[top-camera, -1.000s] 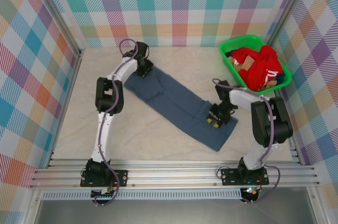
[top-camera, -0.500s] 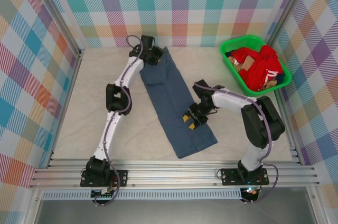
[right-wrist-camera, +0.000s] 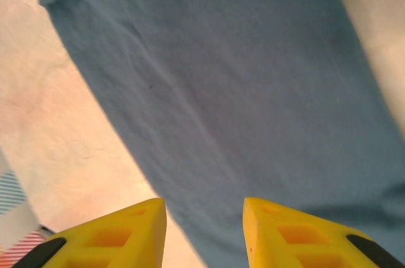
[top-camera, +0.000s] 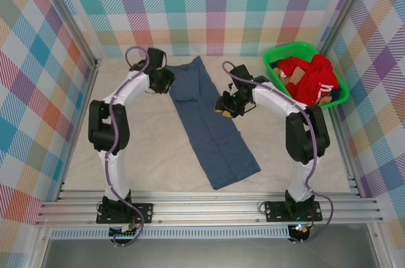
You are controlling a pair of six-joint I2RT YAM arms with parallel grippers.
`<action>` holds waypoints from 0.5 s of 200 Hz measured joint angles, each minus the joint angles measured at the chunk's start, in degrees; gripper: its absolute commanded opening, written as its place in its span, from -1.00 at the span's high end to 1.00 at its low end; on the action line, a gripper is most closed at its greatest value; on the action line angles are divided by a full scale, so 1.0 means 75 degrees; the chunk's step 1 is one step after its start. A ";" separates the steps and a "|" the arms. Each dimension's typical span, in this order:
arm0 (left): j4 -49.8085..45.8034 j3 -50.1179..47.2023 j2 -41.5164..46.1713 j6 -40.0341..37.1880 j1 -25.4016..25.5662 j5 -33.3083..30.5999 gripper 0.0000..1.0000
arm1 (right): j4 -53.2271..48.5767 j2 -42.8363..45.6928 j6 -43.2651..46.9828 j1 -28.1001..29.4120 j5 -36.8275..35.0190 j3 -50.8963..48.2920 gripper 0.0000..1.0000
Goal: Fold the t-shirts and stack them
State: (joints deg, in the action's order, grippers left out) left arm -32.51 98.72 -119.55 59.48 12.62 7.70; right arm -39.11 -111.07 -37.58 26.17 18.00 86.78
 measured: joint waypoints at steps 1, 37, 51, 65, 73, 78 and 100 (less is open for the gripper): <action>0.0006 -0.0015 -0.0029 0.0006 -0.0003 0.0003 0.44 | 0.0000 -0.0023 0.0029 -0.0003 0.0003 0.0006 0.30; 0.0335 -0.0254 -0.1084 0.0323 0.0012 0.0166 0.51 | 0.0085 -0.1049 0.0886 -0.0090 0.0000 0.0236 0.36; 0.0557 -0.0035 -0.1099 0.0364 0.0015 0.0163 0.53 | 0.0076 -0.1335 0.0938 -0.0096 -0.0035 0.0286 0.39; 0.0752 0.0201 -0.1276 0.0385 0.0035 0.0166 0.55 | 0.0058 -0.1547 0.0906 -0.0125 -0.0143 0.0347 0.39; 0.0825 0.0323 -0.1425 0.0391 0.0050 0.0172 0.56 | 0.0047 -0.1603 0.0854 -0.0154 -0.0125 0.0358 0.40; 0.0851 0.0411 -0.1533 0.0393 0.0064 0.0195 0.57 | 0.0050 -0.1600 0.0781 -0.0181 -0.0122 0.0361 0.40; 0.1017 0.1078 -0.2020 0.0449 0.0160 0.0370 0.57 | 0.0140 -0.1562 0.0312 -0.0329 -0.0105 0.0248 0.40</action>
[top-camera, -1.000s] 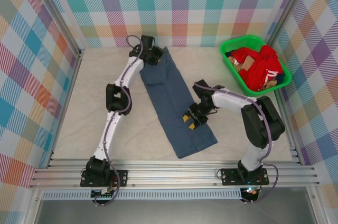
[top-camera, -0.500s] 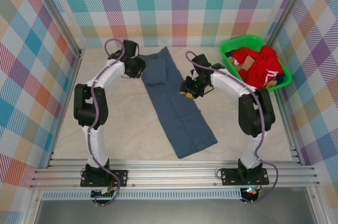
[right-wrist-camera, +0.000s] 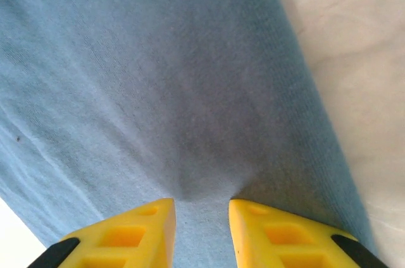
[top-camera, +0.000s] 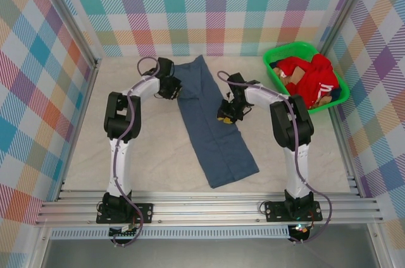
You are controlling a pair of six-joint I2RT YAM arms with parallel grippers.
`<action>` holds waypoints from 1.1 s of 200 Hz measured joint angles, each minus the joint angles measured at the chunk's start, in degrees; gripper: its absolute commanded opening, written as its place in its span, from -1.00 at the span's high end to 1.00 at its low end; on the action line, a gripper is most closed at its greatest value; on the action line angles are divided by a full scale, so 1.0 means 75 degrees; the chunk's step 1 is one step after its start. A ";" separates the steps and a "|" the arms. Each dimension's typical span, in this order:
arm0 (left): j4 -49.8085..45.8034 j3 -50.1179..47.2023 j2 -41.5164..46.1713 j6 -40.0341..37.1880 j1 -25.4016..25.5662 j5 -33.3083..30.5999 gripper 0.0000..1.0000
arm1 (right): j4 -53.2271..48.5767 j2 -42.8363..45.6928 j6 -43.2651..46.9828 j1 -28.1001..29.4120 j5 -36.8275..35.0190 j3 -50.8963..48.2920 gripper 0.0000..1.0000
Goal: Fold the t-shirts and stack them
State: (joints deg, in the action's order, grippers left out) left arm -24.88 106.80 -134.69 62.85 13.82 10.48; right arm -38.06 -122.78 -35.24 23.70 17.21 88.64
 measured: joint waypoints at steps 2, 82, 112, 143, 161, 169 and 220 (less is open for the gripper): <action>0.0009 0.0058 -0.0038 -0.0003 0.0015 0.0017 0.57 | 0.0026 0.0012 -0.0044 -0.0012 0.0009 -0.0023 0.40; -0.0329 0.3142 -0.1947 0.0052 0.0589 0.0265 0.58 | 0.0708 0.0551 -0.1918 -0.0315 0.0434 -0.1005 0.38; -0.0545 0.3255 -0.1967 -0.0003 0.0478 0.0254 0.37 | 0.0440 0.0434 -0.2075 -0.0338 0.0274 -0.0746 0.35; -0.1005 0.3246 -0.1725 -0.0425 0.0417 0.0000 0.06 | 0.0495 0.0746 -0.2157 -0.0303 -0.0032 -0.0970 0.21; -0.1472 0.2658 -0.1052 -0.0764 0.0455 -0.0265 0.05 | 0.0350 0.1265 -0.2020 -0.0254 -0.0277 -0.1207 0.18; -0.1591 0.2095 -0.0530 -0.0906 0.0469 -0.0312 0.06 | 0.0289 0.1580 -0.1970 -0.0248 -0.0361 -0.1285 0.17; -0.1953 -0.3535 0.4331 -0.1772 0.1504 0.0571 0.16 | -0.0391 0.4057 -0.1507 -0.0108 -0.0344 -0.2559 0.17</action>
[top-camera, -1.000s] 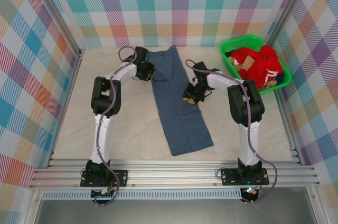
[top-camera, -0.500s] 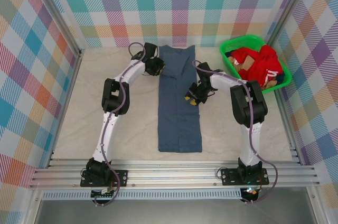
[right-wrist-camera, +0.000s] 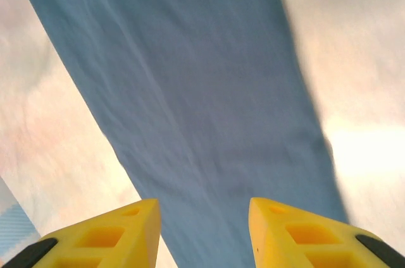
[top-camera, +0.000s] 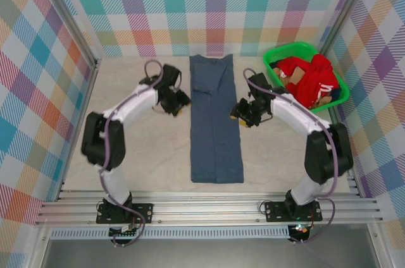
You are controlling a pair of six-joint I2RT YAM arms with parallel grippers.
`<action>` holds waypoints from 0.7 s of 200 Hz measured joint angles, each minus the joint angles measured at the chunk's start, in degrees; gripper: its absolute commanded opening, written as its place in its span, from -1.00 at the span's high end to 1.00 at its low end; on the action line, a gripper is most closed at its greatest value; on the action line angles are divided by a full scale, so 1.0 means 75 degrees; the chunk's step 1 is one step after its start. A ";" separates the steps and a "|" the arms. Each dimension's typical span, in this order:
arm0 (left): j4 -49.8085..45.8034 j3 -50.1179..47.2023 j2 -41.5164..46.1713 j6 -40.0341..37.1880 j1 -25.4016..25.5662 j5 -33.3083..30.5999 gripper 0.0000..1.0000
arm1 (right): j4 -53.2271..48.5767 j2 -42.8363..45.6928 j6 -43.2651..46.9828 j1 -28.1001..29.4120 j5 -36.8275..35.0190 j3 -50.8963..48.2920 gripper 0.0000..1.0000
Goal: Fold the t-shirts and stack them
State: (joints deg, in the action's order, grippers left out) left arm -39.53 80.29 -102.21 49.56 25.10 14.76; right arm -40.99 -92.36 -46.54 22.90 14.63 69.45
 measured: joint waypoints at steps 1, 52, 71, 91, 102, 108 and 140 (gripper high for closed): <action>-0.0003 -0.0082 0.0052 -0.0015 0.0029 0.0023 0.16 | -0.0032 0.0061 0.0015 0.0015 0.0009 -0.0070 0.17; 0.0210 -0.4389 0.1743 -0.0294 0.2326 0.1920 0.08 | -0.1090 0.1641 0.0350 0.0924 0.0647 -0.2841 0.17; 0.0644 -0.4951 0.1804 -0.0079 0.2407 0.2057 0.09 | -0.1215 0.1772 0.0391 0.0947 0.0912 -0.3596 0.16; 0.0982 -0.5004 0.1810 0.0137 0.2477 0.2034 0.17 | -0.1215 0.1772 0.0414 0.0947 0.1172 -0.3902 0.16; 0.1300 -0.5010 0.1810 0.0224 0.2515 0.1988 0.21 | -0.1139 0.1769 0.0423 0.0947 0.1294 -0.3920 0.17; 0.1466 -0.5027 0.1810 0.0280 0.2535 0.1947 0.24 | -0.1064 0.1749 0.0428 0.0947 0.1367 -0.3920 0.16; 0.1778 -0.5106 0.1810 0.0615 0.2550 0.1821 0.48 | -0.0525 0.1536 0.0326 0.1020 0.1556 -0.4132 0.17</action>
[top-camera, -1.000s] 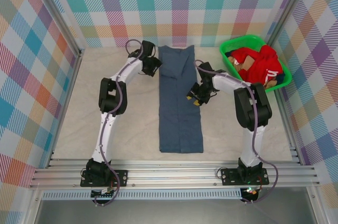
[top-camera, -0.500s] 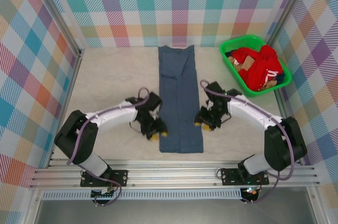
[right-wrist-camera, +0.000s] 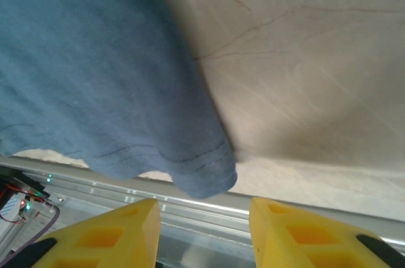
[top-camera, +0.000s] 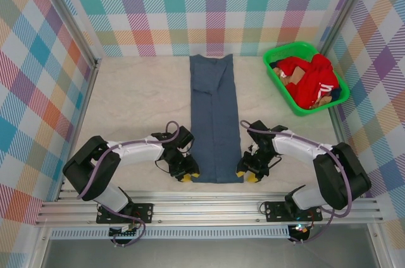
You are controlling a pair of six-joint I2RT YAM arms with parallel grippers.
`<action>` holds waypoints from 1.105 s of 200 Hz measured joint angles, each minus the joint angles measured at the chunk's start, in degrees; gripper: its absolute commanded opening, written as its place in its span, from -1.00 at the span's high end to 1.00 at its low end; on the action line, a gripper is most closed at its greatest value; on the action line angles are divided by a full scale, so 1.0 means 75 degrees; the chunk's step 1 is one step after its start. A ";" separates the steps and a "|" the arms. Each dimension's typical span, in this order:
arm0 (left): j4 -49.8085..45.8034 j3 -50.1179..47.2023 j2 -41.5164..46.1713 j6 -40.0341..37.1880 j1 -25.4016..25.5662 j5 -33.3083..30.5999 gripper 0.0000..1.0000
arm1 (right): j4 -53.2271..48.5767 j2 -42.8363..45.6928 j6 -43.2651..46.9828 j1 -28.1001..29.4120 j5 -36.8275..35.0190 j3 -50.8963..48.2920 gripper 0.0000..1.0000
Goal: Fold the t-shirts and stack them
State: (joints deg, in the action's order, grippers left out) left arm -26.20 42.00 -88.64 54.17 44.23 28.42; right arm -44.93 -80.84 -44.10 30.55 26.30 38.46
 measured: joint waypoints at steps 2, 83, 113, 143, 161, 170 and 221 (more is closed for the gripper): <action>0.0003 0.0000 0.0000 0.0015 0.0003 -0.0006 0.50 | 0.0012 -0.0006 -0.0006 0.0003 -0.0003 -0.0015 0.17; 0.0350 -0.0012 -0.0009 0.0032 0.0035 -0.0143 0.80 | 0.0825 -0.0376 -0.0557 0.0064 -0.0032 -0.0216 0.34; 0.0347 -0.0012 -0.0017 0.0032 0.0035 -0.0140 0.84 | 0.0898 -0.0548 -0.0755 0.0128 -0.0035 -0.0201 0.44; 0.0347 -0.0009 -0.0017 0.0020 0.0035 -0.0140 0.96 | 0.0807 -0.0545 -0.1035 0.0143 -0.0178 -0.0216 0.74; 0.0318 0.0020 -0.0017 -0.0006 0.0035 -0.0134 1.00 | 0.0842 -0.0490 -0.1064 0.0169 -0.0216 -0.0221 0.90; 0.0303 0.0035 -0.0017 -0.0058 0.0035 -0.0131 1.00 | 0.0965 -0.0458 -0.1072 0.0256 -0.0221 -0.0216 0.97; -0.0347 0.0035 0.0140 -0.0583 0.0146 -0.0079 1.00 | 0.0769 0.0079 -0.0799 0.0836 -0.0417 -0.0111 1.00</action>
State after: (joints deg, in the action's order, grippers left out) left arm -28.80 42.26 -87.59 49.80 45.32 27.83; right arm -39.16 -80.25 -50.09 36.82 23.18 37.63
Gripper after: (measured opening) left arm 0.050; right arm 0.045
